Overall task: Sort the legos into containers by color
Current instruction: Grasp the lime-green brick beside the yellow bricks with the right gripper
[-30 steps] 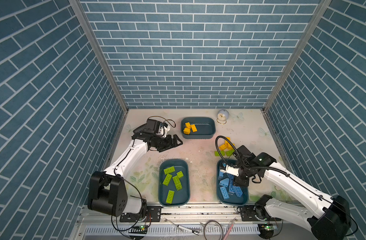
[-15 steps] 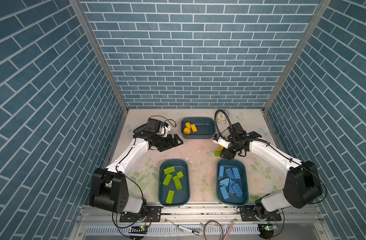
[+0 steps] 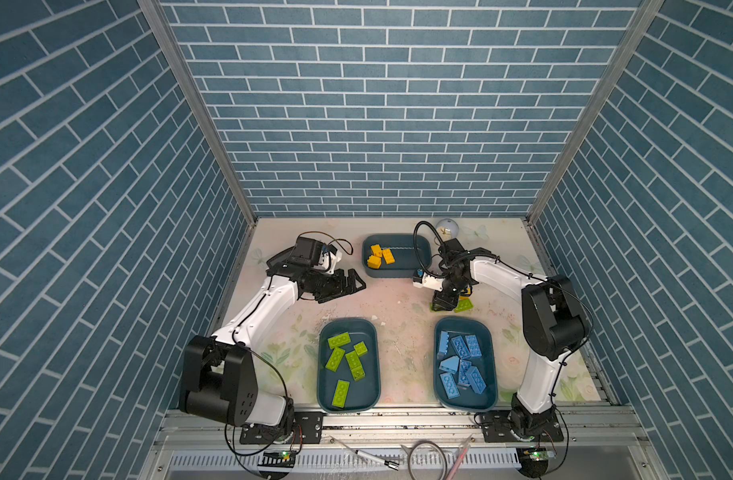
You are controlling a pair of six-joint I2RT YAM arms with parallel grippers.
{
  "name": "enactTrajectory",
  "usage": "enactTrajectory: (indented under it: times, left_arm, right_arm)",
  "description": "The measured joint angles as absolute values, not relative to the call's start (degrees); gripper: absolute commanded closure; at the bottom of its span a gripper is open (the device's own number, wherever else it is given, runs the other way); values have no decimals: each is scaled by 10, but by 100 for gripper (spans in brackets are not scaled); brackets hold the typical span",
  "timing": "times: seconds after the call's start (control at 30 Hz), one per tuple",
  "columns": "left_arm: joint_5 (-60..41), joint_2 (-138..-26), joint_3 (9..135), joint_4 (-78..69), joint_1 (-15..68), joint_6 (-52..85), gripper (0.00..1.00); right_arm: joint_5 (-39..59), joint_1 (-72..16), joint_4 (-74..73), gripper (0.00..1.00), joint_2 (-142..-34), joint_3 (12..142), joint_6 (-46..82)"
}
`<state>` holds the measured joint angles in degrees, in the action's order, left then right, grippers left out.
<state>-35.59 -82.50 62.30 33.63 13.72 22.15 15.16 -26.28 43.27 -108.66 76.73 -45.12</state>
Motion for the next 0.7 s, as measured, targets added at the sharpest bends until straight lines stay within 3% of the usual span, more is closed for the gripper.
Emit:
enactTrajectory:
  times: [0.43,0.7]
  left_arm:
    - [-354,-825,622,339,137,218,2]
    - [-354,-828,622,340,137,218,2]
  right_arm:
    - [119,-263,402,45,-1108,738,-486]
    - [111,-264,378,73,-1107,733,-502]
